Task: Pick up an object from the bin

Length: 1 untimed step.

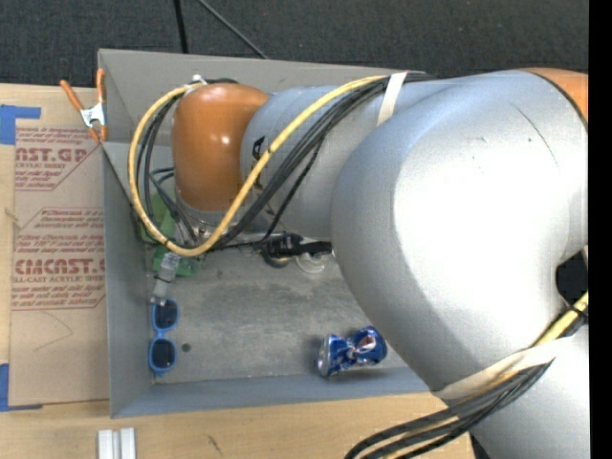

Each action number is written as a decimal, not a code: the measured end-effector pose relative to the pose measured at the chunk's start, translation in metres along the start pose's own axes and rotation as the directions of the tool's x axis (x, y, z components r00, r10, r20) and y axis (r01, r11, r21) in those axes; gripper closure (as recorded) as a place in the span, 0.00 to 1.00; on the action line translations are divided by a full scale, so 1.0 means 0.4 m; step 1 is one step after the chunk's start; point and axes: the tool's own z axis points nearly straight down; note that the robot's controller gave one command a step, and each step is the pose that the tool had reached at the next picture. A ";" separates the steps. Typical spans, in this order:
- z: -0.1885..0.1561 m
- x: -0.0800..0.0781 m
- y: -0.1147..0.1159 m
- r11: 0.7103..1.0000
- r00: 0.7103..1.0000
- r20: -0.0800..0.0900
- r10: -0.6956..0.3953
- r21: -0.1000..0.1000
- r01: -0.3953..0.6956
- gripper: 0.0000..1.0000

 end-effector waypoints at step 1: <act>0.053 0.009 -0.004 0.997 0.997 0.013 0.078 -0.009 -0.078 0.00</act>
Offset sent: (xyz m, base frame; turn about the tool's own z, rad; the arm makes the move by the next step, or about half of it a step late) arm -0.0142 0.0002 -0.0449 0.0949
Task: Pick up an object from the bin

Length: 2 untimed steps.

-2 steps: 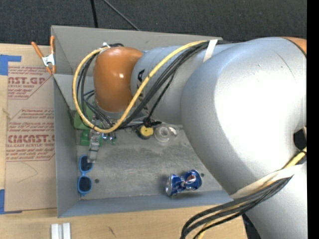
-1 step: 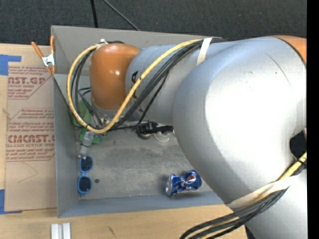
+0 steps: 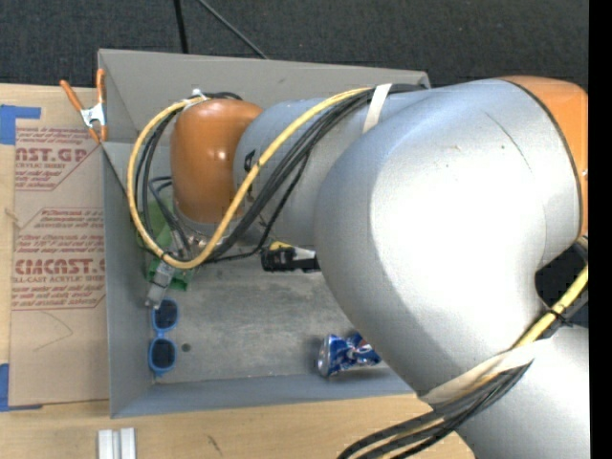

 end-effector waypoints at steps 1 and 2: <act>0.011 0.002 -0.001 0.986 0.986 0.006 0.169 -0.008 -0.169 0.00; 0.015 -0.003 -0.008 0.985 0.985 0.009 0.172 -0.002 -0.172 1.00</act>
Offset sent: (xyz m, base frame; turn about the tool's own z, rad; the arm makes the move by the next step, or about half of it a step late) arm -0.0122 -0.0023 -0.0237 0.1925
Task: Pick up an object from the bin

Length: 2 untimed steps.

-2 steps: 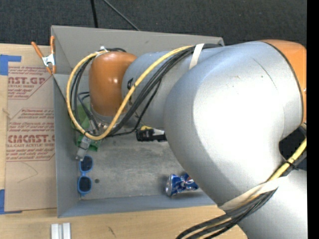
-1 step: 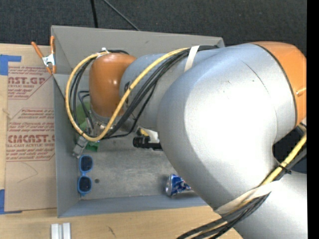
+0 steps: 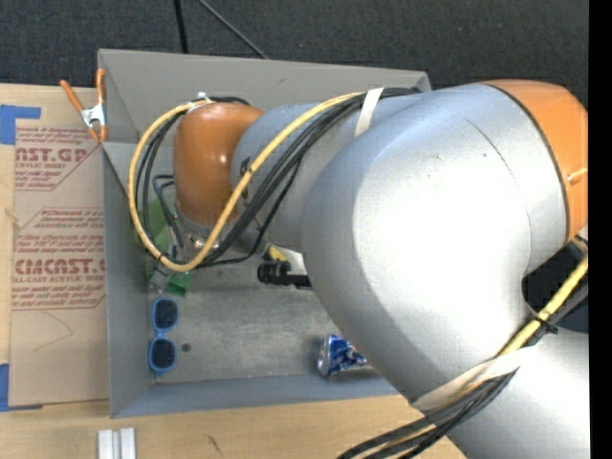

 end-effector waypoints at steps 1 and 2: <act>-0.028 -0.001 0.003 1.000 1.000 -0.013 -0.001 0.009 0.001 1.00; -0.093 -0.002 0.006 1.000 1.000 -0.015 -0.003 0.009 0.003 1.00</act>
Offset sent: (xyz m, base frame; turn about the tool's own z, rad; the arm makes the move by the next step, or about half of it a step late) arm 0.0000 -0.0001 0.0103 -0.0001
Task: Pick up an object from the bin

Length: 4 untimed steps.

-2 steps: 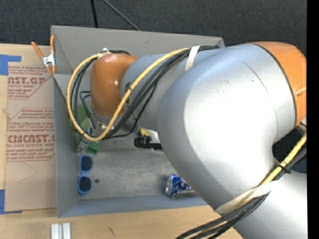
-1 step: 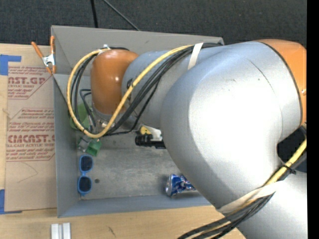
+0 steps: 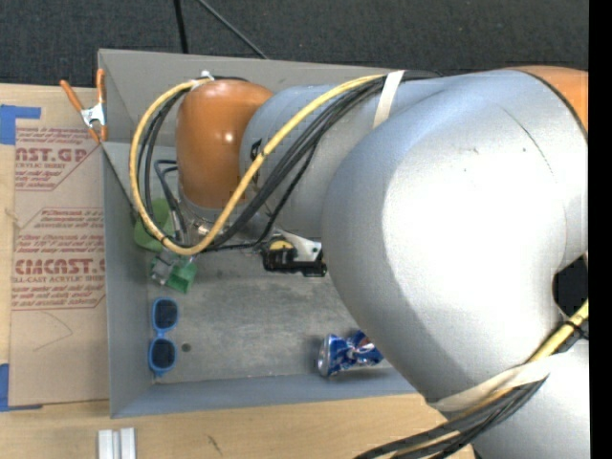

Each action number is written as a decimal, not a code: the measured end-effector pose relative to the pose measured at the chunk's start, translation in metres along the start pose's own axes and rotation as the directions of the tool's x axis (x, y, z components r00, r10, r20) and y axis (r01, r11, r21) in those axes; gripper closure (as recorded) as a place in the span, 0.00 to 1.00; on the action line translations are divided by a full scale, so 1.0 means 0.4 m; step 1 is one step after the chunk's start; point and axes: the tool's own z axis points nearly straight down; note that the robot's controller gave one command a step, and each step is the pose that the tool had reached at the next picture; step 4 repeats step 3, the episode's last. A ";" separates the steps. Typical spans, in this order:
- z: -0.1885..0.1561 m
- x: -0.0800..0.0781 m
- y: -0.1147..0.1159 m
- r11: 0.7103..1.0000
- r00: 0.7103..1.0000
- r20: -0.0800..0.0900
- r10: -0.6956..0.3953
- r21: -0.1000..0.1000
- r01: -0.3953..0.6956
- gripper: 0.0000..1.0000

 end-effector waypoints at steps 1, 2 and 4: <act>-0.002 0.000 0.001 1.000 1.000 0.000 -0.001 0.002 0.001 1.00; -0.086 0.000 0.003 1.000 1.000 0.000 -0.003 -0.001 0.003 1.00; -0.095 0.001 0.004 1.000 1.000 -0.001 -0.004 0.001 0.004 1.00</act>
Offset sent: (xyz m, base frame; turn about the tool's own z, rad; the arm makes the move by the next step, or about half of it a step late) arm 0.0000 -0.0002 0.0012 0.0000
